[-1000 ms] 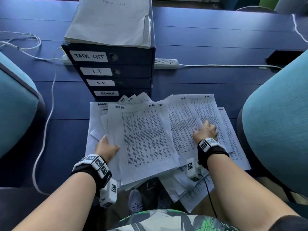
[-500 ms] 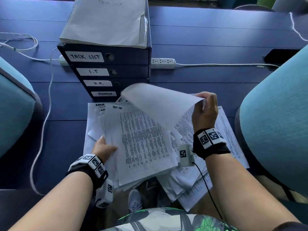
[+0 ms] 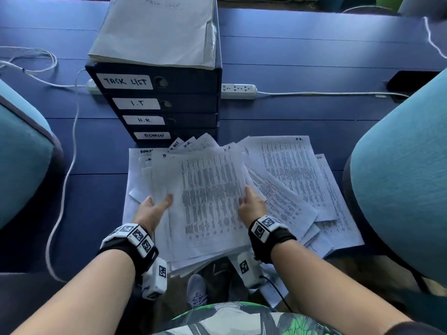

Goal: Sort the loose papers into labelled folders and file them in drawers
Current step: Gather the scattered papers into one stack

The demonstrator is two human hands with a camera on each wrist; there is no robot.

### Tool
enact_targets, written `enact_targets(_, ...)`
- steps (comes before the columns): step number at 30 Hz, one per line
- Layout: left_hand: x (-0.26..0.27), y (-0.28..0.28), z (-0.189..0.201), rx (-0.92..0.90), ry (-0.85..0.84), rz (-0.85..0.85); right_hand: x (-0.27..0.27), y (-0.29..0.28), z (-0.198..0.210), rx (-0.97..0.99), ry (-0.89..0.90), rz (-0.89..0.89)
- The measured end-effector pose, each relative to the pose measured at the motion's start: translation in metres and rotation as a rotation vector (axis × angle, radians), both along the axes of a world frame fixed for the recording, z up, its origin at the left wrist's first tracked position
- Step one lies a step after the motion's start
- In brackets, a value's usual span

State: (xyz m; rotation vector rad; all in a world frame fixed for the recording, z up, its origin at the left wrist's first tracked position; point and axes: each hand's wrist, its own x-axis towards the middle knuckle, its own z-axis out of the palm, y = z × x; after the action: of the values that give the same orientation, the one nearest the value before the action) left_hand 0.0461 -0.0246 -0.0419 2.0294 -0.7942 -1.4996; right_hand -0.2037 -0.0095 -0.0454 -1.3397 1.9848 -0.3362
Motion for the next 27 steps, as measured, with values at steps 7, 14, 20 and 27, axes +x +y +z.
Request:
enact_targets(7,0.007,0.006,0.005,-0.250,0.054,0.181,0.007,-0.015,-0.003,-0.131,-0.037,0.051)
enact_targets(14,0.063,0.010,-0.016,-0.219,-0.024,0.325,-0.017,-0.034,-0.003,-0.103,0.100,-0.150)
enact_targets(20,0.070,0.013,-0.029,-0.149,-0.060,0.192,-0.005,-0.037,-0.003,0.039,0.109,-0.076)
enact_targets(27,0.067,0.011,-0.018,-0.127,-0.056,0.194,0.001,-0.038,-0.004,0.037,0.130,0.000)
